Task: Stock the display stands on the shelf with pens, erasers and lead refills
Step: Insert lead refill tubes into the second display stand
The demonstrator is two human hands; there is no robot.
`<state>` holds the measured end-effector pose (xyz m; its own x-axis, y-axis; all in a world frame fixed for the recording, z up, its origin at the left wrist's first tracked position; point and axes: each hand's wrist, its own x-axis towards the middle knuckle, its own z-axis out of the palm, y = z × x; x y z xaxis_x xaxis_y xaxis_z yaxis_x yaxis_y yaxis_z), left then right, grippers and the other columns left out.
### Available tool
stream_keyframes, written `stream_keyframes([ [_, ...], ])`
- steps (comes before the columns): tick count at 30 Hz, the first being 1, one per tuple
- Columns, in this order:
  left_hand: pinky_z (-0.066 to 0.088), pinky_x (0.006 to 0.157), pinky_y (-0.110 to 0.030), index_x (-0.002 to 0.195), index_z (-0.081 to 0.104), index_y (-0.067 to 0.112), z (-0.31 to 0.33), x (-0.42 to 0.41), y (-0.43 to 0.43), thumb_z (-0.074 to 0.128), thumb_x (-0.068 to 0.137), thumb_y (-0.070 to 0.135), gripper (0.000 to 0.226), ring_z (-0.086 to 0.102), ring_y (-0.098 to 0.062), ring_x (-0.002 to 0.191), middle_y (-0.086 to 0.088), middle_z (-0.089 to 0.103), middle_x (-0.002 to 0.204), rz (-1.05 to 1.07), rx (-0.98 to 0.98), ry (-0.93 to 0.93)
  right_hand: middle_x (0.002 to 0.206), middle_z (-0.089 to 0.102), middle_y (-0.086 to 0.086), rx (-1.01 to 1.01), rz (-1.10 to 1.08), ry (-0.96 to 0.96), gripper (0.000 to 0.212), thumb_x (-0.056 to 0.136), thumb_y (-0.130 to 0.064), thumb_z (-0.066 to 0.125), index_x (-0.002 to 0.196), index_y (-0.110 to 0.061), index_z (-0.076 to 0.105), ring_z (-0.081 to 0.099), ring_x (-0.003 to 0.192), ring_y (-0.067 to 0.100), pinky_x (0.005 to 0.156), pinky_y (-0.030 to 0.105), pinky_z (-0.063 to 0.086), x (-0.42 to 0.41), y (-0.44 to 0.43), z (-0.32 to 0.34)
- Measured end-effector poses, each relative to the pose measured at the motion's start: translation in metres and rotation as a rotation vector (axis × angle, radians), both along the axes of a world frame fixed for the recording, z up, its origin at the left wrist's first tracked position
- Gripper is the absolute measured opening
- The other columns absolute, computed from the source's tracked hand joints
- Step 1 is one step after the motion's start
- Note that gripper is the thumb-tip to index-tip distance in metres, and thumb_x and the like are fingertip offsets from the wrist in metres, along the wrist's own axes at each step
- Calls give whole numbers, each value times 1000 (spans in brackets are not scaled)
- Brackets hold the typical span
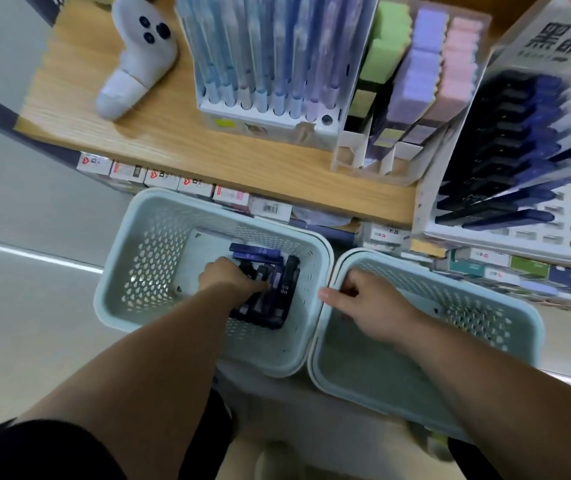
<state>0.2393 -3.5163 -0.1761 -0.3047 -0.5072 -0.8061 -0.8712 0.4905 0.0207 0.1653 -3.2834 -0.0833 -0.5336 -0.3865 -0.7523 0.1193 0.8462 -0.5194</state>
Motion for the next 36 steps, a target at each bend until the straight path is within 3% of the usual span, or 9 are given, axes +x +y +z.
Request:
stream_keyframes([
  [3,58,77,-33,101,63,13,-5,0,0,83,52,71,79,66,-23,84,-7,66,95,-24,-29,9,96,68,15,-8,-5,-6,52,90,-61,61,97,-10,59,66,89,29,79,41,53,1,1,-2],
  [6,48,52,-24,83,64,12,-9,1,0,84,64,61,56,63,-15,63,-3,65,73,-7,35,26,96,67,16,-23,-22,-21,52,89,-61,62,95,-9,59,65,90,30,74,37,50,-1,2,-3],
  [8,39,45,-23,73,62,13,-12,3,4,84,71,54,47,58,-11,54,0,62,61,14,49,64,97,67,16,-25,-36,-24,53,89,-60,63,96,-8,59,65,87,28,71,35,47,0,2,-3],
  [10,39,47,-24,73,64,12,-13,3,6,84,72,52,44,57,-12,54,0,61,60,21,46,90,98,67,18,-29,-45,-18,53,90,-58,63,96,-6,58,62,82,25,68,33,44,1,1,-1],
  [16,45,55,-26,74,68,3,-21,4,14,84,76,42,43,60,-23,59,-6,63,63,153,183,233,94,67,16,-41,-81,-26,49,90,-57,64,91,-9,55,66,90,32,73,37,50,5,1,-3],
  [21,39,52,-29,64,50,10,-18,-4,34,80,75,55,56,55,-23,58,-6,54,60,142,182,202,93,66,12,-37,-95,-35,43,90,-57,64,85,-15,52,67,91,29,74,36,50,6,1,-2],
  [24,43,54,-28,70,56,8,-18,-5,36,85,70,53,53,58,-21,60,-5,60,64,163,198,179,96,65,14,-45,-107,-48,45,90,-57,64,85,-15,52,67,92,31,79,41,52,6,1,-3],
  [28,54,72,-34,89,67,10,-24,0,43,86,71,47,45,65,-24,78,-4,68,83,206,253,227,96,65,14,-52,-126,-53,45,89,-58,65,85,-15,51,68,92,31,81,44,53,7,2,-4],
  [36,58,79,-36,91,71,16,-23,1,44,83,72,49,40,68,-23,82,-1,72,85,154,210,251,95,65,13,-60,-128,-57,44,90,-57,64,88,-15,53,67,92,29,80,43,53,8,3,-4],
])
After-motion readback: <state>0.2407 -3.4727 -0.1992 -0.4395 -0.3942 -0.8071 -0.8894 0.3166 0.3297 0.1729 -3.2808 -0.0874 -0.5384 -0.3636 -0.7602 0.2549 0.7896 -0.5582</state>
